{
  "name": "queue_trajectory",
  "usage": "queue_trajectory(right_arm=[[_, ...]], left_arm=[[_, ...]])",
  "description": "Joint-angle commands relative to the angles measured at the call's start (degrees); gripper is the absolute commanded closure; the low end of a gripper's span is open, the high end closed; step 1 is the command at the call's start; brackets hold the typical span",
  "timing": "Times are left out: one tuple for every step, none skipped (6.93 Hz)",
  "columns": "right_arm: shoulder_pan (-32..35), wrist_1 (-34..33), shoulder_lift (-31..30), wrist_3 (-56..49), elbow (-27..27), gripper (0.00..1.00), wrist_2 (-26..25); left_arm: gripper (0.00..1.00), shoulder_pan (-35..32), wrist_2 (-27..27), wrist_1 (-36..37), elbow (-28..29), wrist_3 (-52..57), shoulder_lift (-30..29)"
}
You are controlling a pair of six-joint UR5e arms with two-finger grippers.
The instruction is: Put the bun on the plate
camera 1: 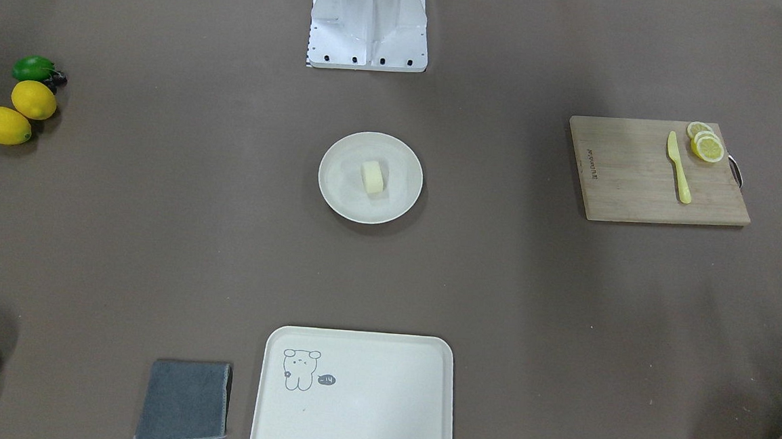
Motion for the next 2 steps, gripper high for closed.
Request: queue_trajectory(right_arm=[[-0.12, 0.07, -1.35, 0.35, 1.26, 0.00, 1.28], [-0.99, 0.16, -1.26, 0.70, 1.00, 0.00, 1.38]], left_arm=[[0.02, 0.02, -0.12, 0.03, -0.79, 0.00, 0.12], [0.02, 0.28, -0.12, 0.03, -0.88, 0.00, 0.12]])
